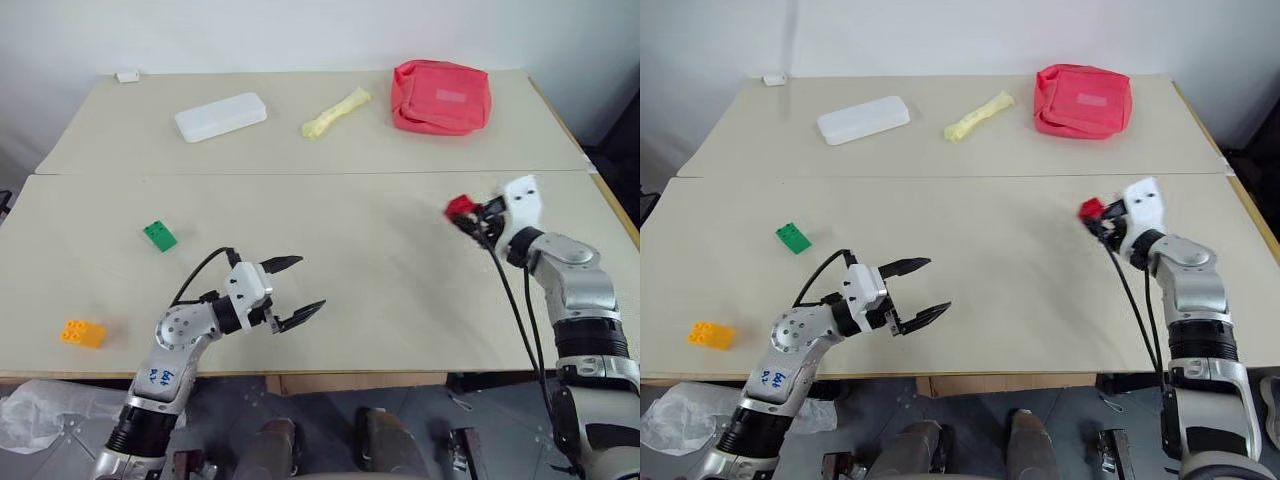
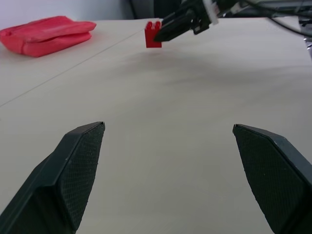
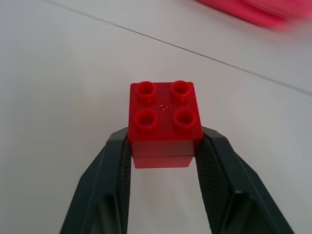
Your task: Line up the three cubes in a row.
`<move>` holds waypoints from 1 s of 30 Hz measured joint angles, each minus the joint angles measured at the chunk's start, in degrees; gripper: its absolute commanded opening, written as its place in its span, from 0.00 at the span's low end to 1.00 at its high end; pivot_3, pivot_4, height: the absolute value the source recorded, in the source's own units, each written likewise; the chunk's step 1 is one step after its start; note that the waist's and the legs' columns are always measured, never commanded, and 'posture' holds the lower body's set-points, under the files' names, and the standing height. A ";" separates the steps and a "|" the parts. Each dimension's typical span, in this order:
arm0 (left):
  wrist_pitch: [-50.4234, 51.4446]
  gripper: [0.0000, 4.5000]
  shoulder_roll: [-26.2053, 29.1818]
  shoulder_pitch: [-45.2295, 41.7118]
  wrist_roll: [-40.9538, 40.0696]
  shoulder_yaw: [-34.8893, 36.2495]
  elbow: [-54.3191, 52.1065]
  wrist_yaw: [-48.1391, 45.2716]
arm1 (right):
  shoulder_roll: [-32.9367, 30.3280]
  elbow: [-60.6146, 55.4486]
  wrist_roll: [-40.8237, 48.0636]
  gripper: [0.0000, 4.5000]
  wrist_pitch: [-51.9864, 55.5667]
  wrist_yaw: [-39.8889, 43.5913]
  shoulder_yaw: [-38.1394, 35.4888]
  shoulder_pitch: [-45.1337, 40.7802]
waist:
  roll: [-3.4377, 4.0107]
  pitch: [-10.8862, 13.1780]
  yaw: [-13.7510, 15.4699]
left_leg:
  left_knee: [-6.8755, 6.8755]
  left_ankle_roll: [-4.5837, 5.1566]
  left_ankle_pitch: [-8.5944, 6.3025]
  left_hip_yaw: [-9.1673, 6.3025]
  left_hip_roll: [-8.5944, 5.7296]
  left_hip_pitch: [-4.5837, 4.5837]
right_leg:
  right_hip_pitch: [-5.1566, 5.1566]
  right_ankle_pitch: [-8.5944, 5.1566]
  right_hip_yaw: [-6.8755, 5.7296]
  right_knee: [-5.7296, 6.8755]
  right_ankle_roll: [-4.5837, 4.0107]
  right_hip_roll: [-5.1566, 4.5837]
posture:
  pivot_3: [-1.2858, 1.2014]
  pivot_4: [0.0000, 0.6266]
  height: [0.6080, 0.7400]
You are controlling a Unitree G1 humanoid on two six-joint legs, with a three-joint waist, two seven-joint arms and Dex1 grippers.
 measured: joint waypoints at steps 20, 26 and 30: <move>0.78 1.00 5.06 10.00 -2.52 5.99 -5.02 -2.56 | 4.29 0.37 -4.32 0.32 -9.87 26.58 20.31 -5.02 | -0.01 0.01 0.16 | 0.03 -0.07 -0.06 -0.33 -0.04 -0.01 | 0.13 0.00 -0.33 -0.39 -0.04 -0.13 | 0.52 0.24 1.00; 3.69 1.00 6.25 13.06 -3.32 6.91 -8.01 -1.76 | 5.46 4.35 -5.31 0.76 -11.55 25.59 19.85 -5.09 | -0.01 0.01 0.09 | 0.00 -0.08 -0.06 -0.31 -0.03 -0.01 | 0.11 -0.01 -0.27 -0.36 -0.05 -0.13 | 0.52 0.24 1.00; 6.32 1.00 4.74 16.90 -6.61 13.39 -11.08 2.21 | 4.61 1.96 -2.04 0.99 -12.29 28.33 16.45 -5.15 | 0.00 0.02 0.18 | -0.03 -0.08 -0.07 -0.34 -0.01 -0.05 | 0.10 -0.01 -0.31 -0.41 -0.06 -0.14 | 0.52 0.24 1.00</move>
